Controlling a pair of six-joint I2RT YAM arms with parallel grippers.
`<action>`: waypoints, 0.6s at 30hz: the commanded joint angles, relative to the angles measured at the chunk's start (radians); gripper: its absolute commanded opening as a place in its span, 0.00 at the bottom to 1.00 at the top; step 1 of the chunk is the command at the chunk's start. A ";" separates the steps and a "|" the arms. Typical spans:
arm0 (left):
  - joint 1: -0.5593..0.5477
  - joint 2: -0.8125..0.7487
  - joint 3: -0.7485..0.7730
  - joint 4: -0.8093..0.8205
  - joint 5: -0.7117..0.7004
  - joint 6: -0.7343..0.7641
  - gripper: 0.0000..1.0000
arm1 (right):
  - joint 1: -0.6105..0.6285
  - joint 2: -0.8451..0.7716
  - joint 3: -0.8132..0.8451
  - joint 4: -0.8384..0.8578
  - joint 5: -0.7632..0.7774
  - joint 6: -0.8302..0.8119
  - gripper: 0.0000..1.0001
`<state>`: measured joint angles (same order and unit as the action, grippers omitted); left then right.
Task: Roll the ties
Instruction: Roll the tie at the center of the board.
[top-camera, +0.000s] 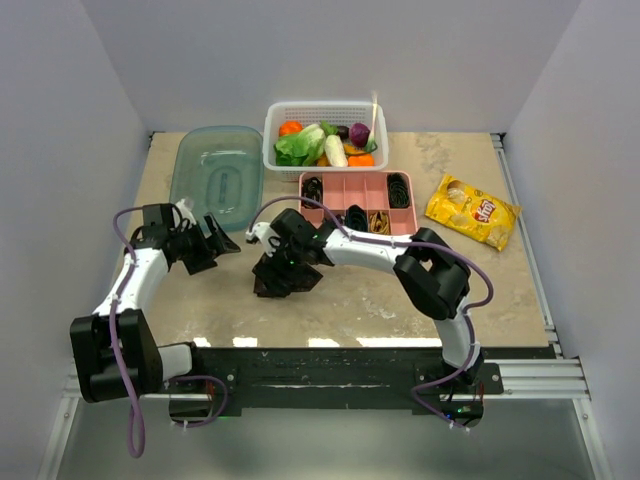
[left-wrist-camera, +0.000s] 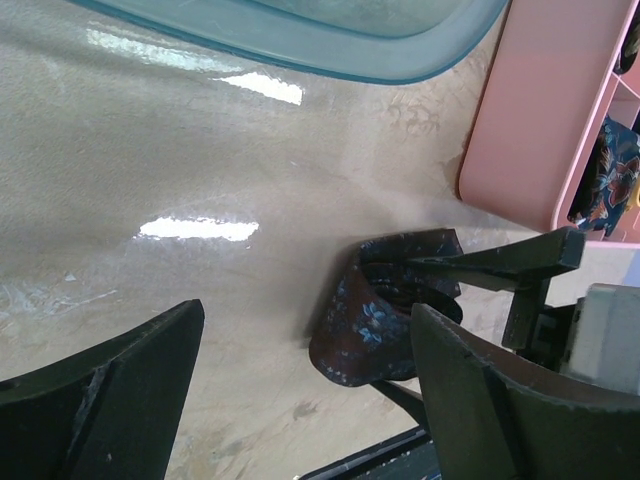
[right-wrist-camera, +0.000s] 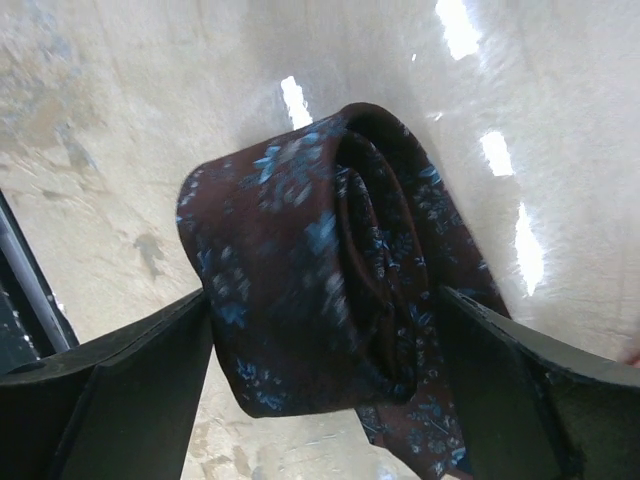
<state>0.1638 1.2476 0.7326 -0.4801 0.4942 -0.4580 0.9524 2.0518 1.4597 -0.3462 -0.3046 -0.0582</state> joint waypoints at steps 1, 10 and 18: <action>0.011 0.013 -0.006 0.015 0.061 0.036 0.89 | -0.007 -0.110 0.080 0.003 0.039 0.052 0.94; 0.010 -0.083 -0.033 -0.046 0.005 0.042 0.65 | -0.033 -0.136 0.091 0.033 0.124 0.124 0.99; -0.167 -0.280 -0.073 -0.163 -0.147 -0.116 0.00 | -0.081 -0.046 0.216 -0.009 0.165 0.218 0.78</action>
<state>0.0860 1.0149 0.6884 -0.5728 0.4271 -0.4828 0.8841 1.9530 1.5524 -0.3351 -0.1814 0.1051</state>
